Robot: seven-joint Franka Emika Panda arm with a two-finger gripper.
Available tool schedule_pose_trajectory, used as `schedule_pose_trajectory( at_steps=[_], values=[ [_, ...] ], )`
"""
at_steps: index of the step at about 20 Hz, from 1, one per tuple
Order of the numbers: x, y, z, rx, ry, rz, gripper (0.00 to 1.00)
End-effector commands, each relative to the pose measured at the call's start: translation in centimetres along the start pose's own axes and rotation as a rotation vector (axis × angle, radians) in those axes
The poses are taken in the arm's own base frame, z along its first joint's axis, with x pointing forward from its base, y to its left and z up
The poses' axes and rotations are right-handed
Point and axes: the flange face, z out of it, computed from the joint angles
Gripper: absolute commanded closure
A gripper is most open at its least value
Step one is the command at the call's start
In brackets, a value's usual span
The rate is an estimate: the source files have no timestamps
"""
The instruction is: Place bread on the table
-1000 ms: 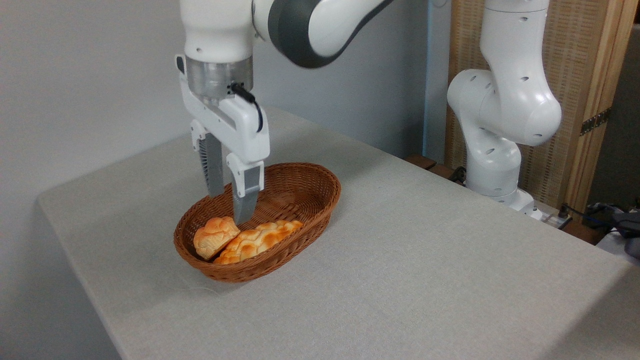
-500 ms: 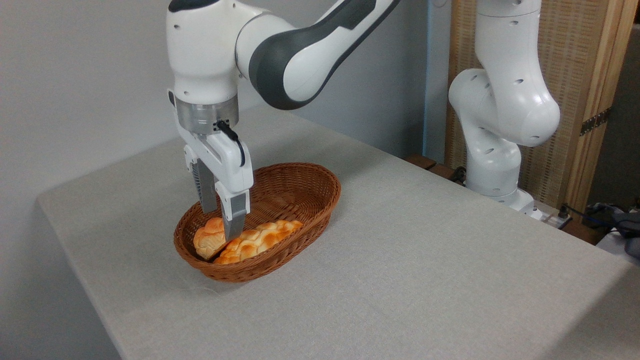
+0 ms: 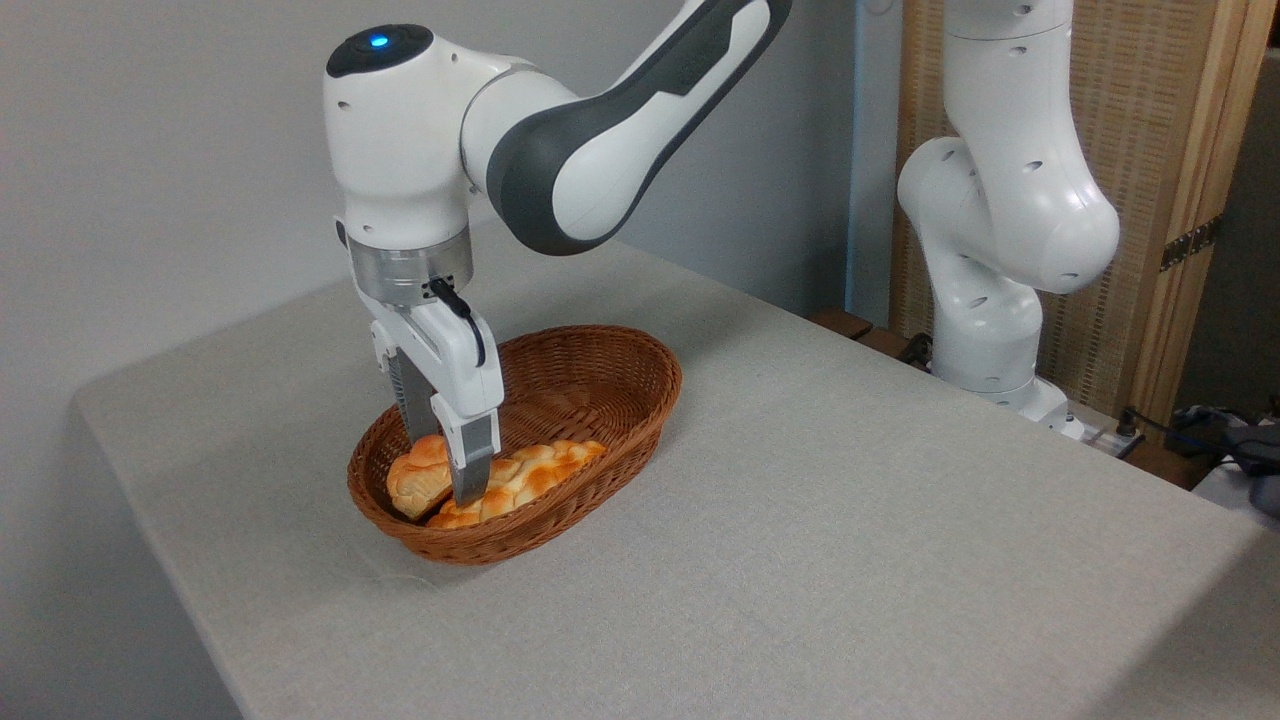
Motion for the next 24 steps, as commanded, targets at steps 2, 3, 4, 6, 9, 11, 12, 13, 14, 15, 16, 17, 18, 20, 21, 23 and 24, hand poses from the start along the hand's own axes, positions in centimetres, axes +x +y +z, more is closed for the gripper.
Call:
schedule_pose_trajectory(
  at_steps=[2,3,4,6,9,11,12,13,14,15,16,17,18,20,21,23,24],
  values=[
    [0.5,0.0,-0.5,0.014,0.042,0.005,0.60],
    [0.5,0.0,-0.4,0.014,0.042,0.004,0.61],
    [0.5,0.0,-0.4,0.015,0.043,0.005,0.62],
    [0.5,-0.1,-0.5,0.015,0.045,0.004,0.62],
    [0.6,0.0,-0.5,0.013,0.047,0.004,0.62],
    [0.9,0.5,-0.5,0.011,0.048,0.011,0.62],
    [1.0,0.6,-0.5,0.009,0.047,0.014,0.62],
    [1.0,0.6,-0.6,0.011,0.049,0.014,0.62],
    [1.1,0.6,-0.6,0.011,0.050,0.015,0.62],
    [1.1,0.6,-0.9,0.013,0.053,0.014,0.61],
    [1.1,0.7,-1.1,0.015,0.056,0.014,0.61],
    [1.0,0.6,-1.4,0.019,0.061,0.012,0.61],
    [1.1,0.7,-2.0,0.022,0.069,0.011,0.61],
    [0.7,0.6,-3.7,0.032,0.092,0.001,0.60],
    [0.4,0.6,-4.5,0.034,0.102,-0.005,0.60],
    [-0.6,0.0,-6.8,0.055,0.127,-0.023,0.60],
    [-1.5,-0.8,-8.0,0.067,0.141,-0.046,0.60]
  ],
)
